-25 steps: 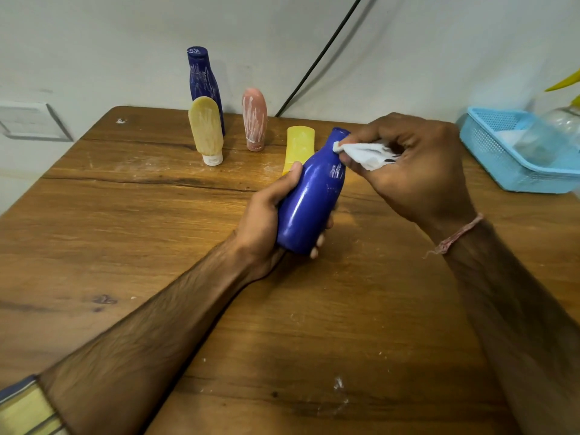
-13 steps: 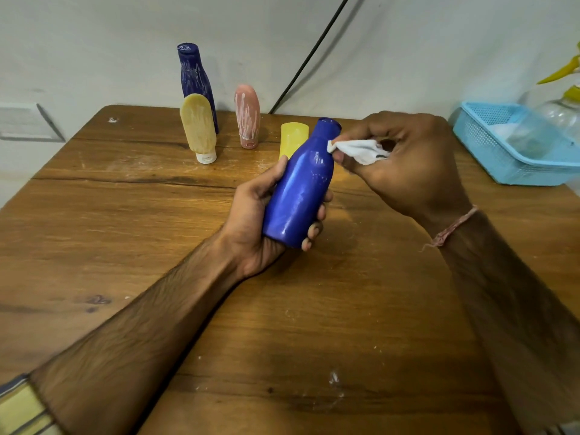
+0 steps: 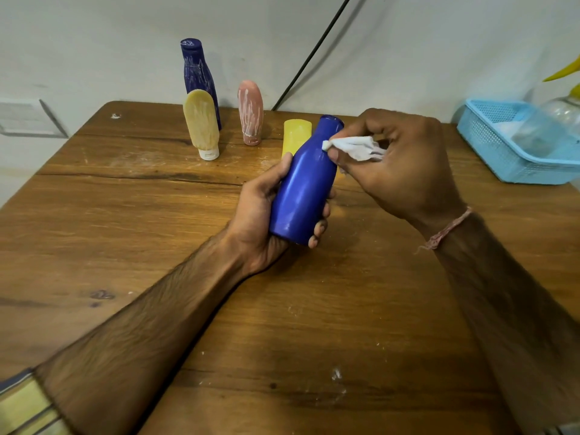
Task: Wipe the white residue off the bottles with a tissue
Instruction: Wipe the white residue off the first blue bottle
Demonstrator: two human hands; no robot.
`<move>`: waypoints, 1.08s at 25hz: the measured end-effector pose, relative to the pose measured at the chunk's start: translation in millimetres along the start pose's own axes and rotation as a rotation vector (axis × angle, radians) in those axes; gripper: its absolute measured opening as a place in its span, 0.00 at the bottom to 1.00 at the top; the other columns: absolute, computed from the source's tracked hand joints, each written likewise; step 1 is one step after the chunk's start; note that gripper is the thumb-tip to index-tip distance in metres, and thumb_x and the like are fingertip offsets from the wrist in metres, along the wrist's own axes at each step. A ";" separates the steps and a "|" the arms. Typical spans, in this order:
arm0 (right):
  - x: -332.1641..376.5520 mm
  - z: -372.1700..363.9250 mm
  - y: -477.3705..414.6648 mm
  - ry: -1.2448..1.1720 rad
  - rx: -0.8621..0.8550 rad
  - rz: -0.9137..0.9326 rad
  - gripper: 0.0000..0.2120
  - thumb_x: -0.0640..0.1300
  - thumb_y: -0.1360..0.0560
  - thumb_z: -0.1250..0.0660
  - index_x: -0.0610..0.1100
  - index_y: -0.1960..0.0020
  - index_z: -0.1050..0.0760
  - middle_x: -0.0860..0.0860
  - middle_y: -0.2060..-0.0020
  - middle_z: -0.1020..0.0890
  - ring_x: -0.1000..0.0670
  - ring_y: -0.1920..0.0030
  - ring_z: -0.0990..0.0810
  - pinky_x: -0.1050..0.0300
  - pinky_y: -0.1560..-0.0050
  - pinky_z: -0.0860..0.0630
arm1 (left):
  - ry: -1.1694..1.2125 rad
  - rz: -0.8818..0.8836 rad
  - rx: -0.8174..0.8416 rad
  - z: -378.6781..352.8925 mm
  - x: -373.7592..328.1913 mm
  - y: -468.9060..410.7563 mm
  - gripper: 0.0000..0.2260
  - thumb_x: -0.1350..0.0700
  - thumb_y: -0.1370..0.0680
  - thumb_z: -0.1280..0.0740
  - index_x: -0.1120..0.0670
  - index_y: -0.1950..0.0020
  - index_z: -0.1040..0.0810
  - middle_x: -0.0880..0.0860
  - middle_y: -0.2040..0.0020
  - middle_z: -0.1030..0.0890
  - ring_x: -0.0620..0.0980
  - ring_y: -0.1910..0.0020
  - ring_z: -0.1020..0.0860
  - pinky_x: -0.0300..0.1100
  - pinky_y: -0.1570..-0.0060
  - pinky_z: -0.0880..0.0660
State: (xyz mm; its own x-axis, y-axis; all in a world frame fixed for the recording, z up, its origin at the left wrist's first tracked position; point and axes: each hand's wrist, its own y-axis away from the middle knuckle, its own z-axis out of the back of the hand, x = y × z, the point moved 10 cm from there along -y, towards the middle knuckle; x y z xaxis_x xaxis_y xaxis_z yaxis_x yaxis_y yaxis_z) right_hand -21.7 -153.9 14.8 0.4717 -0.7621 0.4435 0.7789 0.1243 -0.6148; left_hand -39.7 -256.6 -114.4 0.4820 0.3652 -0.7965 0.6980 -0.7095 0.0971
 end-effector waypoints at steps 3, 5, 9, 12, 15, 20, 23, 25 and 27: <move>2.0 -12.9 1.1 -0.041 0.164 0.018 0.06 0.41 0.27 0.24 0.39 0.52 0.16 0.48 0.58 0.14 0.54 0.59 0.18 0.66 0.57 0.22 | -0.049 -0.019 -0.017 -0.9 -2.0 0.9 0.26 0.40 0.15 0.47 0.61 0.42 0.22 0.61 0.58 0.21 0.55 0.67 0.24 0.42 0.73 0.24; 0.2 -8.0 0.8 -0.020 0.089 -0.004 0.08 0.43 0.26 0.24 0.40 0.50 0.16 0.50 0.57 0.15 0.57 0.58 0.19 0.71 0.56 0.25 | -0.060 -0.012 -0.022 -0.7 -1.4 0.8 0.26 0.40 0.15 0.47 0.61 0.41 0.24 0.60 0.59 0.21 0.54 0.67 0.24 0.42 0.72 0.24; 1.0 -7.8 -0.2 -0.021 0.078 0.020 0.08 0.43 0.27 0.24 0.39 0.51 0.16 0.49 0.57 0.15 0.54 0.58 0.19 0.67 0.55 0.23 | -0.082 -0.002 -0.020 0.6 0.7 0.3 0.27 0.39 0.16 0.47 0.62 0.40 0.25 0.60 0.58 0.21 0.54 0.66 0.23 0.42 0.72 0.23; 1.8 -9.2 0.4 -0.017 0.084 0.024 0.09 0.43 0.26 0.25 0.39 0.50 0.16 0.49 0.57 0.15 0.56 0.57 0.19 0.68 0.55 0.23 | -0.079 -0.003 -0.028 0.4 0.5 1.1 0.27 0.39 0.16 0.46 0.62 0.41 0.23 0.61 0.57 0.21 0.55 0.66 0.24 0.42 0.72 0.23; 3.2 -6.4 -0.3 0.002 0.031 0.031 0.09 0.44 0.26 0.25 0.37 0.52 0.17 0.46 0.60 0.16 0.53 0.61 0.20 0.62 0.59 0.23 | -0.079 -0.010 -0.041 2.7 0.5 0.5 0.26 0.39 0.16 0.46 0.61 0.39 0.24 0.61 0.57 0.21 0.55 0.66 0.23 0.42 0.72 0.23; 9.9 -17.7 3.3 -0.027 0.076 0.067 0.08 0.42 0.27 0.24 0.38 0.54 0.17 0.46 0.59 0.15 0.49 0.60 0.18 0.53 0.58 0.20 | -0.039 -0.057 -0.074 2.9 -3.9 0.4 0.24 0.40 0.15 0.48 0.58 0.39 0.23 0.61 0.58 0.21 0.55 0.66 0.24 0.42 0.72 0.24; 28.8 -46.1 12.8 -0.036 0.266 0.171 0.06 0.35 0.32 0.23 0.38 0.56 0.17 0.48 0.60 0.17 0.53 0.61 0.21 0.62 0.60 0.23 | 0.023 -0.106 -0.106 8.3 -7.8 -1.6 0.24 0.41 0.15 0.46 0.58 0.34 0.25 0.61 0.52 0.20 0.57 0.62 0.23 0.44 0.72 0.23; 30.6 -48.1 13.0 -0.039 0.270 0.183 0.06 0.35 0.33 0.22 0.38 0.56 0.17 0.49 0.60 0.16 0.53 0.62 0.20 0.61 0.60 0.23 | 0.050 -0.129 -0.126 12.0 -9.7 -3.7 0.24 0.41 0.15 0.45 0.58 0.32 0.26 0.61 0.51 0.19 0.57 0.61 0.23 0.45 0.72 0.23; 29.7 -46.7 11.8 -0.055 0.252 0.174 0.07 0.34 0.33 0.21 0.39 0.56 0.16 0.48 0.61 0.15 0.52 0.62 0.19 0.57 0.60 0.22 | 0.057 -0.154 -0.154 16.0 -11.3 -4.5 0.24 0.40 0.15 0.45 0.58 0.34 0.24 0.60 0.50 0.18 0.58 0.59 0.22 0.47 0.67 0.23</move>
State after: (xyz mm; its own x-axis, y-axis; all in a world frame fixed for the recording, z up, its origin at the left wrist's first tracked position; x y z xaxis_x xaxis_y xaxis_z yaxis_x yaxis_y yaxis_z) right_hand -17.8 -204.7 -9.7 0.6232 -0.6811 0.3844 0.7591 0.4085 -0.5069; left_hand -56.8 -267.1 -115.4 0.3901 0.4987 -0.7740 0.8359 -0.5443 0.0705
